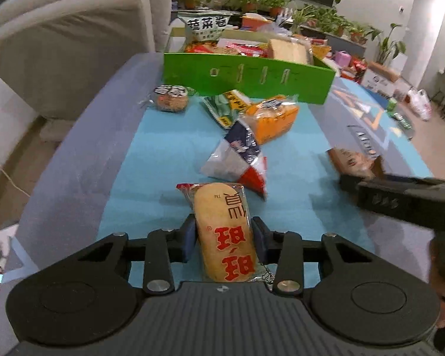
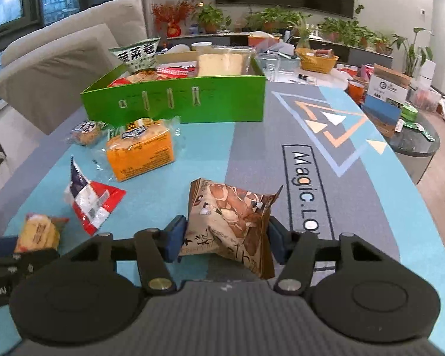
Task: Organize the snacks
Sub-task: 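Close the right gripper on the brown cookie pack while the left gripper closes on the yellow cake pack, then lift both held packs and carry them over the green box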
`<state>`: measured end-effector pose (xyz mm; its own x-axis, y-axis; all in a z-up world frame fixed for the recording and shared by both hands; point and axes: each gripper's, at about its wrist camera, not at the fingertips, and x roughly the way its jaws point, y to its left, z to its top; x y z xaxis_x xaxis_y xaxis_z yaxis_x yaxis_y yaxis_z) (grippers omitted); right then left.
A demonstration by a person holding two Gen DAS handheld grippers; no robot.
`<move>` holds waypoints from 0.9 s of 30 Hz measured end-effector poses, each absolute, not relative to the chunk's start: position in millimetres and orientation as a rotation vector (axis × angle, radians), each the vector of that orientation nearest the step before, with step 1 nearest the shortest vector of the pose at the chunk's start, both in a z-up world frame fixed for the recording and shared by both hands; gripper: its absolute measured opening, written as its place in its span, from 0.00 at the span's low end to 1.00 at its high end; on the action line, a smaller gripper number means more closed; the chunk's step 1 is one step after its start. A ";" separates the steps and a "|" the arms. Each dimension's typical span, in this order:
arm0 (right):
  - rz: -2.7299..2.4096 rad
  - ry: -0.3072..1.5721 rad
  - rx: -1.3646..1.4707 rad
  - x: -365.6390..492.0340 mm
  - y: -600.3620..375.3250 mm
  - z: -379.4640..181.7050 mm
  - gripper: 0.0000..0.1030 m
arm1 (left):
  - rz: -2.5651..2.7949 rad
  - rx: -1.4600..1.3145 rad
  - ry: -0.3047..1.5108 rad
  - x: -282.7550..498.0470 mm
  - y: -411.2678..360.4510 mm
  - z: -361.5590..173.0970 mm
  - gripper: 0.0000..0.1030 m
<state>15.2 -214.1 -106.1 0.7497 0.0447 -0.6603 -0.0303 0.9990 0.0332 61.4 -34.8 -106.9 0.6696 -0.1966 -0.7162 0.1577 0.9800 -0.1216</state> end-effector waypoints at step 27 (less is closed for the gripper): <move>-0.020 0.665 0.041 8.7 -216.5 -106.0 0.89 | -0.216 -0.121 0.765 68.5 -8.6 -92.6 0.35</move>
